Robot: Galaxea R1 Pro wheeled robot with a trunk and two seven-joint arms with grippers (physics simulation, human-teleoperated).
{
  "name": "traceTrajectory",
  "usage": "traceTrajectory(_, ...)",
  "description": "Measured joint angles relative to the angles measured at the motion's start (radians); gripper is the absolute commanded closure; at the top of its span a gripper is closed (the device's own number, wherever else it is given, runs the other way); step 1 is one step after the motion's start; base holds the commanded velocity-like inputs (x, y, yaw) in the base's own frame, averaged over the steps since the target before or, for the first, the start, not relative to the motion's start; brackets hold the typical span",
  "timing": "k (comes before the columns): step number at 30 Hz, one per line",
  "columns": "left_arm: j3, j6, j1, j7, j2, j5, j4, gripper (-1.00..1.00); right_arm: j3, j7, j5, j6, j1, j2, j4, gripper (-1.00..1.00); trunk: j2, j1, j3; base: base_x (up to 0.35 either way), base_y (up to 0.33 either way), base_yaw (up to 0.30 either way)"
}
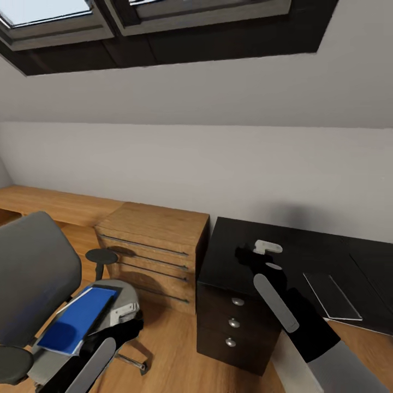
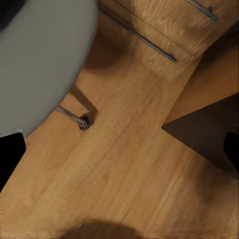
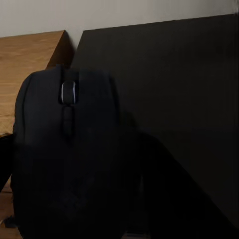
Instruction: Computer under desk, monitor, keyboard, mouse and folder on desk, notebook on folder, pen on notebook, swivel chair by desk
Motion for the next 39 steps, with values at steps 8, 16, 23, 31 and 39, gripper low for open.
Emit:
traceTrajectory(8, -0.146, -0.141, 0.003, 0.004, -0.006, 0.000, 0.232, -1.00, 0.001, -0.051, -0.001, 0.000, 0.000, 0.002, 0.000, 1.00, 0.056, -0.031, 0.022, 0.000, 0.000, -0.080)
traceTrajectory(16, -0.313, -0.464, 0.004, 0.003, -0.047, 0.000, 0.518, -1.00, 0.002, -0.055, 0.000, -0.030, 0.000, 0.002, 0.008, 1.00, 0.112, -0.061, 0.047, 0.000, 0.000, -0.002)
traceTrajectory(23, -0.324, -0.488, 0.004, 0.003, -0.058, -0.003, 0.552, -1.00, 0.001, -0.056, 0.002, -0.033, 0.000, 0.001, 0.006, 1.00, 0.147, -0.081, 0.063, 0.000, 0.000, -0.029)
traceTrajectory(31, -0.329, -0.488, 0.003, 0.002, -0.061, -0.004, 0.575, -1.00, 0.000, -0.056, 0.002, -0.033, 0.000, -0.001, 0.012, 1.00, 0.147, -0.081, 0.063, 0.000, -0.001, -0.230)
traceTrajectory(39, -0.328, -0.490, 0.003, 0.001, -0.100, -0.010, 0.631, -1.00, 0.000, -0.056, 0.002, -0.033, 0.000, -0.001, 0.028, 1.00, 0.147, -0.081, 0.063, -0.057, -0.208, -0.267)
